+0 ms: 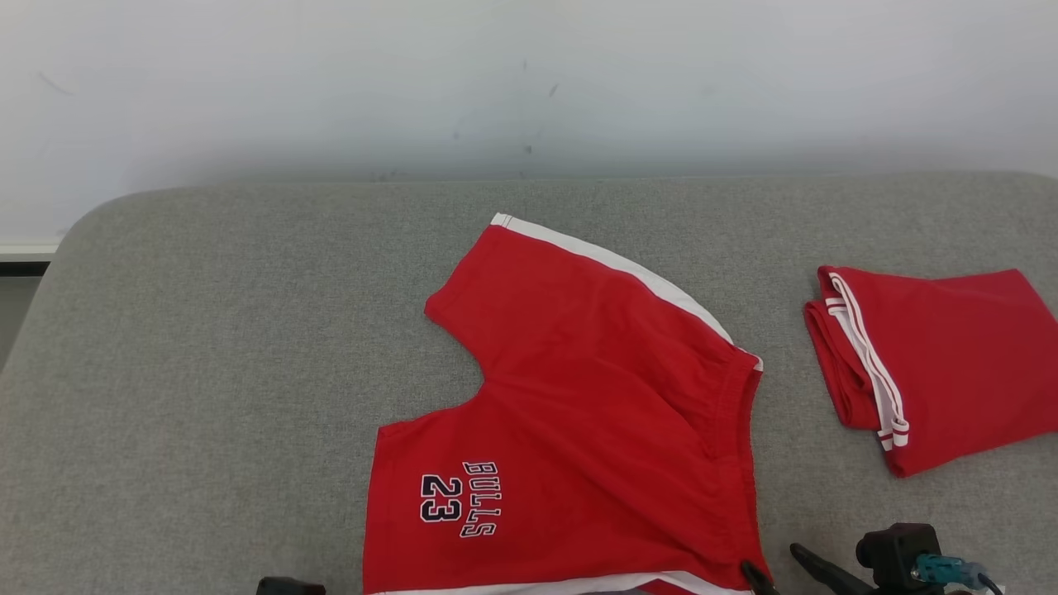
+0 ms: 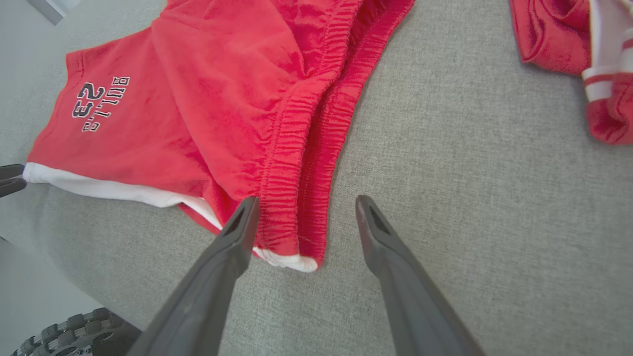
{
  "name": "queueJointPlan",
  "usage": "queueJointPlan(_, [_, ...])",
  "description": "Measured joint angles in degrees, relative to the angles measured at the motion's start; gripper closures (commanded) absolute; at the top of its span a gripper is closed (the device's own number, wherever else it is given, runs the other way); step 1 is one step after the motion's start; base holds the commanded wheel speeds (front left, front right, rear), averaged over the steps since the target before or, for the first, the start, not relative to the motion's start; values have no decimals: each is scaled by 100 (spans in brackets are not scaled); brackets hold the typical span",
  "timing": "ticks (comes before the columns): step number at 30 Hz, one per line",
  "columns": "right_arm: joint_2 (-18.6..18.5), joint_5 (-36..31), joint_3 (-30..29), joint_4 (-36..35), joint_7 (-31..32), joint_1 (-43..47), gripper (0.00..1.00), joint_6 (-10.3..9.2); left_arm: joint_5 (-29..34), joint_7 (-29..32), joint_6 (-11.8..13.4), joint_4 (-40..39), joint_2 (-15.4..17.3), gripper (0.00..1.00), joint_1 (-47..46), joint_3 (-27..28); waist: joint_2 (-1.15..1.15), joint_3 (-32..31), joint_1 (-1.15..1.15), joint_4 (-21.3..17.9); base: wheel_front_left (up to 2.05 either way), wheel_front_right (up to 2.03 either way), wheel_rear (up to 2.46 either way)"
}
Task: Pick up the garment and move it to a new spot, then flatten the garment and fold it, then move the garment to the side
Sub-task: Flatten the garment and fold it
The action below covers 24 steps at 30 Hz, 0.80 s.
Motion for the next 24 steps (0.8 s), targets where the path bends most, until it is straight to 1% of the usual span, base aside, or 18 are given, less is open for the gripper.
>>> queueJointPlan(10, [-14,277,146,-308,581,151,0,-1,-159,54,-7,309,-86,0,-210,13,0,-29,0,22,0,0,0])
queueJointPlan(13, [-84,278,172,-336,750,188,0,-2,-204,53,-7,366,-98,0,-213,40,0,-54,0,26,0,0,0])
queueJointPlan(16, [-164,256,235,-332,923,187,0,-62,-258,53,-10,474,-170,0,-219,42,0,-80,0,30,0,0,0])
queueJointPlan(18, [-179,182,281,-326,1003,174,0,-99,-311,52,-49,560,-203,15,-236,40,0,-84,0,34,0,0,0])
queueJointPlan(19, [-181,145,290,-322,1017,168,2,-111,-349,51,-54,604,-218,51,-259,53,0,-86,0,38,0,0,0])
queueJointPlan(20, [-177,145,292,-319,1020,156,47,-113,-447,42,-56,662,-264,59,-292,89,0,-86,0,41,0,0,0])
queueJointPlan(21, [-180,126,315,-314,1043,130,78,-115,-558,32,-57,698,-300,67,-325,105,0,-86,0,45,0,0,0])
queueJointPlan(22, [-183,58,338,-293,1061,86,100,-115,-564,15,-58,738,-332,98,-358,80,0,-86,0,49,0,0,0])
queueJointPlan(23, [-181,56,334,-279,1061,45,100,-116,-564,13,-60,789,-359,100,-382,51,0,-85,0,53,0,0,0])
queueJointPlan(24, [-182,55,333,-272,1061,24,100,-116,-565,-19,-80,844,-381,100,-401,47,0,-85,0,57,0,0,0])
